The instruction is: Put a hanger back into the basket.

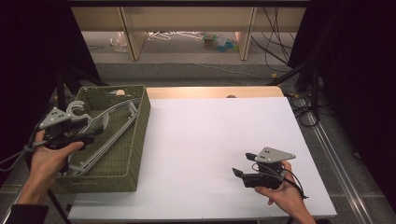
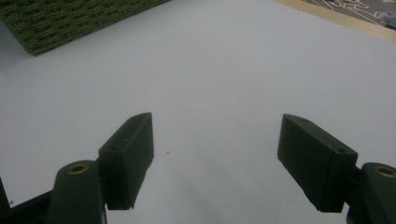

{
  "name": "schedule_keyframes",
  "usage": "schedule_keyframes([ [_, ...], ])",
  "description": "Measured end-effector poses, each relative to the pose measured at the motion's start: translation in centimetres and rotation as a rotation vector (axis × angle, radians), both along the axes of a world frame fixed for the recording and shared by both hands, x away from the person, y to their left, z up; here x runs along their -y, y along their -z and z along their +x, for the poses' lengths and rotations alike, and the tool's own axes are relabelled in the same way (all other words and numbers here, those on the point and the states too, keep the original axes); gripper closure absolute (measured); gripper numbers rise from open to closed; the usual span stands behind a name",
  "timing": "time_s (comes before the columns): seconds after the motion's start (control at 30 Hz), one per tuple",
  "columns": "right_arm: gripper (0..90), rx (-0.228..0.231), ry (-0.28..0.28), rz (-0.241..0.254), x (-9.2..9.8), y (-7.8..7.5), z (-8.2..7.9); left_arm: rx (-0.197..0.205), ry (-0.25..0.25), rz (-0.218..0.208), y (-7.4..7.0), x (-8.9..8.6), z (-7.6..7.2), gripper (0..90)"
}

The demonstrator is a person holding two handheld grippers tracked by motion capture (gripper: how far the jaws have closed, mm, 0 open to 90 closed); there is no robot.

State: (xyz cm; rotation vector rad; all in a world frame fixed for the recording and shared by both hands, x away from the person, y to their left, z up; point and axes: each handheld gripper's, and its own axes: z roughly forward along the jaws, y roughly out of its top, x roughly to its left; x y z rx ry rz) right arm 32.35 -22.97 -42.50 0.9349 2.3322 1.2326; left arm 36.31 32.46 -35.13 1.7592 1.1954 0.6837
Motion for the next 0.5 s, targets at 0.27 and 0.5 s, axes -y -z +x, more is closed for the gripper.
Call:
schedule_keyframes([
  [0.27, 28.0, 0.006, -0.005, -0.002, 0.0, 0.0, 0.0, 0.025, 0.069, -0.001, 0.1, 3.2, -1.2, 27.7],
  [0.5, 27.3, 0.010, 0.003, 0.004, 0.0, 0.0, 0.0, 0.044, 0.110, -0.024, 0.2, 5.3, -2.0, 25.9],
])
